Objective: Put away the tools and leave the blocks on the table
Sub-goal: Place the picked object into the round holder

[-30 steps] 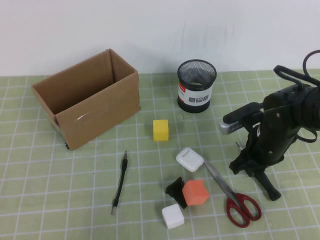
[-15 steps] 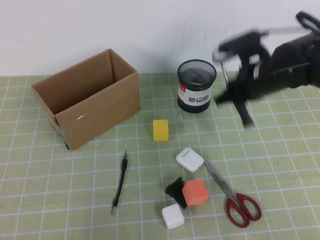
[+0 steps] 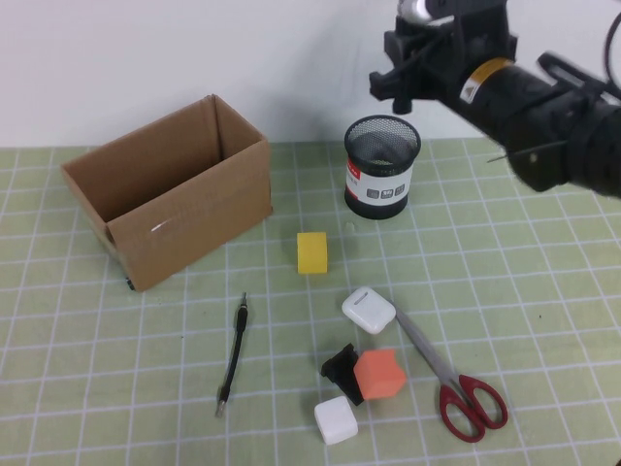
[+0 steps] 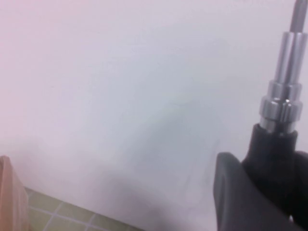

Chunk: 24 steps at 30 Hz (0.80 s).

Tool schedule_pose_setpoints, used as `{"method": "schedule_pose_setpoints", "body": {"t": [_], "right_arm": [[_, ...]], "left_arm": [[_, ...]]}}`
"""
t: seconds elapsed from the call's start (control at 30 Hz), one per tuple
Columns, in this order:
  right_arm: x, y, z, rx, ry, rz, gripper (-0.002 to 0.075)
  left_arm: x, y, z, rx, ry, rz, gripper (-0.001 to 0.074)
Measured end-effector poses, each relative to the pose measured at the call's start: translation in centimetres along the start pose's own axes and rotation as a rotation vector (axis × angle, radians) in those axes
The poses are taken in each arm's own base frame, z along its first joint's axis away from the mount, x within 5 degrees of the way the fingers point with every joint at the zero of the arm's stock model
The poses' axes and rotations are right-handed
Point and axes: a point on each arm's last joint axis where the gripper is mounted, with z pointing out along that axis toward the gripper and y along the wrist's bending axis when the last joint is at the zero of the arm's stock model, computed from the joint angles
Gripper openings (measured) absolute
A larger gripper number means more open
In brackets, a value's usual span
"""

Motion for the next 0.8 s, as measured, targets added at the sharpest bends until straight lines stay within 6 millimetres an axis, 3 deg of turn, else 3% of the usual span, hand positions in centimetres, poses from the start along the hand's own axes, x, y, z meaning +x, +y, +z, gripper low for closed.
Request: {"method": "schedule_pose_setpoints", "body": {"t": [0.4, 0.8], "right_arm": [[6.2, 0.0, 3.1, -0.013, 0.039, 0.050, 0.0148], [6.7, 0.0, 3.2, -0.011, 0.059, 0.040, 0.0204]], "left_arm": [[0.0, 0.0, 0.0, 0.000, 0.000, 0.000, -0.0004], [0.0, 0.0, 0.0, 0.000, 0.000, 0.000, -0.0004]]}}
